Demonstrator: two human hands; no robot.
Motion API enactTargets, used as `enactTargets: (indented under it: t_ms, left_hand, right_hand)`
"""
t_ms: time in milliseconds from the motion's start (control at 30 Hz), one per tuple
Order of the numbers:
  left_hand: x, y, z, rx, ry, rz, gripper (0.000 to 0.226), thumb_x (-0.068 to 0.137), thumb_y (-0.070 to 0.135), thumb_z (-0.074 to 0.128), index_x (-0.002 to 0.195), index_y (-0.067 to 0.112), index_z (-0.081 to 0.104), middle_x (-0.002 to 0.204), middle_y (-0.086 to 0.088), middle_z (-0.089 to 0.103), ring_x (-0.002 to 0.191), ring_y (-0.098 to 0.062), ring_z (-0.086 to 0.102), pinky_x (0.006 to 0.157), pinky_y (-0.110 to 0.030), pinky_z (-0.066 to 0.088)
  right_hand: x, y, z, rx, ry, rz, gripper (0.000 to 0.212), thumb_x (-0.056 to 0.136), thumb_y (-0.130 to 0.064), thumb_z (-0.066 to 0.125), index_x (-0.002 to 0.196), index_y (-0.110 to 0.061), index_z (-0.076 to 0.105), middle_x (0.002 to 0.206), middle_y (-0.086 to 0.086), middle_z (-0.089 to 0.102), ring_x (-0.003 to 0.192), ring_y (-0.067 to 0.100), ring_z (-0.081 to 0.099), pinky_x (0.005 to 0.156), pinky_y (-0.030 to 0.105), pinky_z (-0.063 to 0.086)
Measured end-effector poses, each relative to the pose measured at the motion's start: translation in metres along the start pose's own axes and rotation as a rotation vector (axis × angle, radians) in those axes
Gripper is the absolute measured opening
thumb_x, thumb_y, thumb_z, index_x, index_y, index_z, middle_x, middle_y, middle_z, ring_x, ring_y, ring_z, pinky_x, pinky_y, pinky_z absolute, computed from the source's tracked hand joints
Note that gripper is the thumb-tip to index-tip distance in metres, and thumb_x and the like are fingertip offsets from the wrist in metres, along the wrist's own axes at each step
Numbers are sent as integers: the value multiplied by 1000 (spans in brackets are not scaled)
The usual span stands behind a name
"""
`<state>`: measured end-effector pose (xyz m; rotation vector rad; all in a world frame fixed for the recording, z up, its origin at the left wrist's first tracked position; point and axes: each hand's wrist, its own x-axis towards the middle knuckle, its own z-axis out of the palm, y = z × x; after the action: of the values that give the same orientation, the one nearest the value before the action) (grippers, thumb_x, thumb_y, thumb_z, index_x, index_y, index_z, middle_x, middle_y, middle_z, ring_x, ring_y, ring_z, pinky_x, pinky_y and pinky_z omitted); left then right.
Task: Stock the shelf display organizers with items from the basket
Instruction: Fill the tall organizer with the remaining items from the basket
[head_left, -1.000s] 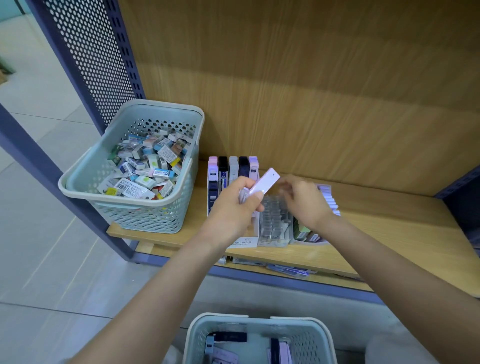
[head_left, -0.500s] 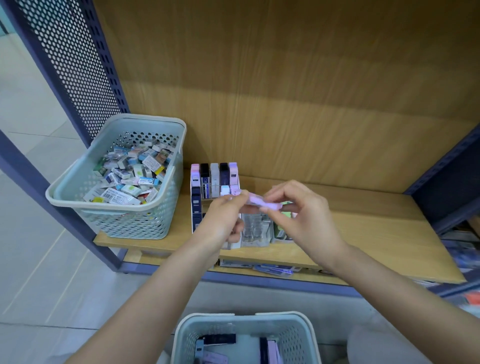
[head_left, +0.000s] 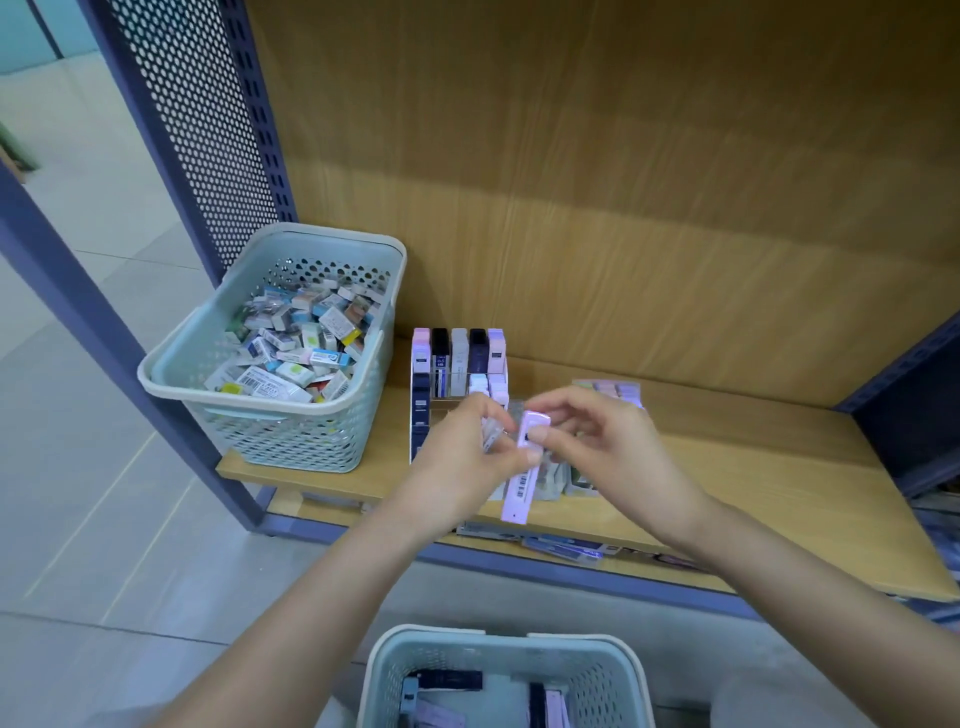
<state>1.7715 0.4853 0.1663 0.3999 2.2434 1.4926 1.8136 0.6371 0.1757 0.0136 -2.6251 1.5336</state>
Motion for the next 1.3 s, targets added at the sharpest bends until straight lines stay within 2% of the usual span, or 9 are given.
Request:
enactTargets:
  t_ms: [133, 267, 367, 467, 567, 700, 900, 1033, 1300]
  left_hand:
    - [-5, -8, -13, 127, 45, -7, 25, 85, 23, 67, 90, 20, 42, 79, 6, 58, 66, -7, 50, 50, -11, 36]
    - [-3, -15, -32, 71, 180, -77, 17, 93, 13, 49, 93, 12, 32, 75, 1, 44, 63, -12, 42, 51, -18, 35]
    - [-3, -16, -44, 8, 236, -96, 8, 98, 6, 37, 94, 7, 30, 72, 0, 34, 57, -10, 33, 40, -12, 30]
    - [-1, -18, -51, 48, 231, -63, 18, 101, 17, 32, 86, 17, 42, 79, 0, 49, 63, -10, 43, 55, -22, 39]
    - [0, -17, -53, -42, 218, -38, 20, 101, 22, 32, 98, 27, 51, 76, 2, 57, 66, -14, 48, 67, -31, 43]
    - [3, -15, -52, -73, 222, -36, 18, 102, 23, 32, 113, 26, 46, 72, -1, 55, 54, -12, 43, 55, -27, 38]
    - [7, -11, -50, -176, 268, -185, 15, 95, 3, 35, 100, 12, 25, 71, -7, 47, 55, -18, 41, 52, -32, 38]
    - [1, -11, -55, -101, 230, -109, 16, 99, 12, 38, 89, 25, 36, 80, -3, 55, 67, -18, 50, 68, -41, 50]
    - [-1, -13, -71, -35, 339, -56, 27, 98, 14, 40, 81, 33, 48, 68, 4, 48, 58, -17, 48, 63, -34, 44]
  right_hand:
    - [10, 1, 14, 92, -94, 57, 13, 80, -9, 71, 84, -20, 66, 76, -5, 67, 72, 11, 64, 71, 23, 53]
    - [30, 4, 16, -53, 99, -10, 10, 82, -11, 70, 84, -19, 63, 77, -13, 64, 67, -5, 56, 67, 7, 42]
    - [51, 11, 13, -207, 186, -60, 9, 84, -13, 68, 86, -18, 61, 77, -12, 63, 68, -7, 56, 66, 2, 40]
    - [72, 27, 16, -349, 150, -47, 11, 85, -11, 67, 86, -18, 59, 80, -4, 64, 71, -1, 57, 67, 0, 40]
    - [87, 43, 24, -423, 92, -30, 13, 87, -10, 66, 88, -19, 56, 81, -3, 63, 72, 9, 59, 68, 6, 43]
    - [93, 62, 32, -530, 1, -33, 7, 89, -15, 63, 92, -16, 57, 85, -2, 64, 78, 14, 61, 74, 29, 50]
    - [96, 66, 34, -578, -9, -64, 5, 90, -15, 61, 94, -15, 58, 92, 0, 63, 82, 17, 61, 78, 40, 52]
    - [93, 59, 38, -474, -5, -73, 5, 90, -18, 62, 92, -19, 57, 89, -6, 61, 81, 8, 59, 79, 31, 52]
    - [102, 49, 53, -496, -76, -97, 8, 90, -15, 61, 98, -16, 61, 89, -5, 60, 81, 9, 56, 74, 22, 46]
